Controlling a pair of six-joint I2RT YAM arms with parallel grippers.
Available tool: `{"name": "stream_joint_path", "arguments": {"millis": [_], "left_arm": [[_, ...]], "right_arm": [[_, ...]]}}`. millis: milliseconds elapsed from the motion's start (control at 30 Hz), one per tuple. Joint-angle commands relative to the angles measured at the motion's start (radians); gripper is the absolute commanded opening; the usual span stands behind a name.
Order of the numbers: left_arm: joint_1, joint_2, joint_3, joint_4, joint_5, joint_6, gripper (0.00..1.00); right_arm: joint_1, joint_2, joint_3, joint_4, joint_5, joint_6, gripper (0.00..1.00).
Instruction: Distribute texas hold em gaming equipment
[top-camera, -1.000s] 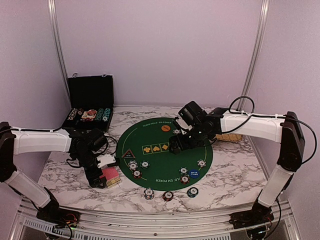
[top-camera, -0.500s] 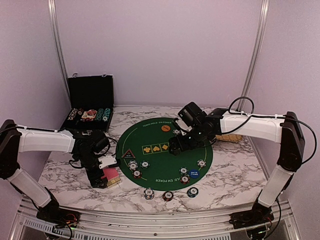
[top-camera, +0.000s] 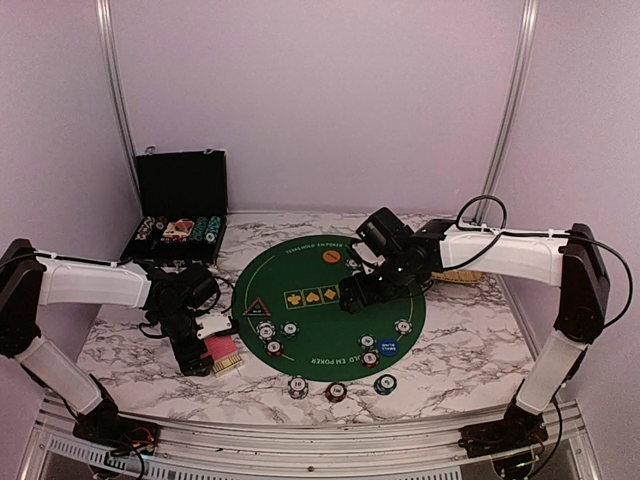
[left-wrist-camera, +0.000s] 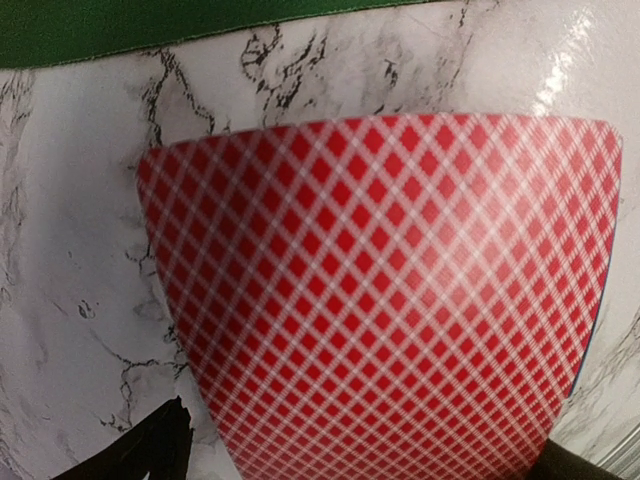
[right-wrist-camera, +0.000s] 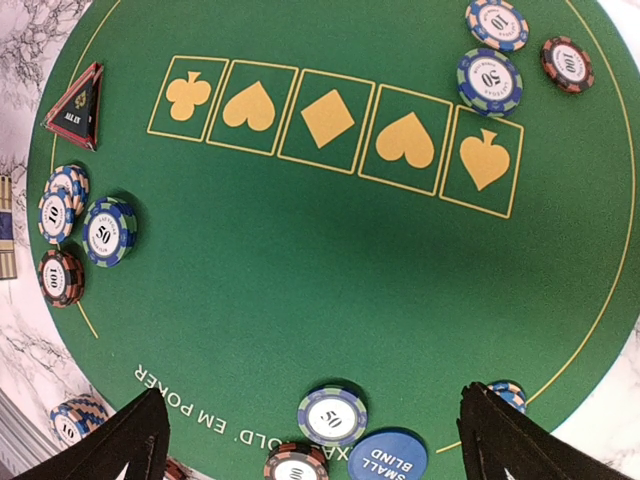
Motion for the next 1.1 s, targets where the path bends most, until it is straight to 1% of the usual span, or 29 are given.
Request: {"name": "stream_joint_path", "arguments": {"millis": [0,100,367,600,700,900,1067], "left_arm": [[-0.004,0.014,0.002,0.006,-0.02,-0.005,0.99],[-0.004,0.018,0.007,0.006,-0.005,-0.008,0.99],[-0.004,0.024,0.013,0.003,0.018,-0.008,0.89],[-0.004,0.019,0.014,-0.002,0.023,0.005,0.87],[-0.004,0.02,0.014,-0.006,0.053,0.014,0.87],[-0.004,0.03,0.026,-0.011,0.05,0.018,0.81],[-0.004,0.02,0.028,-0.014,0.046,0.023,0.81]], "right_arm": [[0.01,-0.023,-0.005,0.021,0.011,0.012,0.99],[0.009,-0.027,-0.01,0.022,0.012,0.014,0.99],[0.01,-0.031,-0.02,0.03,0.012,0.014,0.99],[0.011,-0.031,-0.025,0.035,0.009,0.017,0.99],[0.011,-0.031,-0.026,0.034,0.008,0.016,0.99],[0.012,-0.03,-0.026,0.037,0.0,0.016,0.98],[0.012,-0.026,-0.025,0.037,-0.004,0.015,0.98]]}}
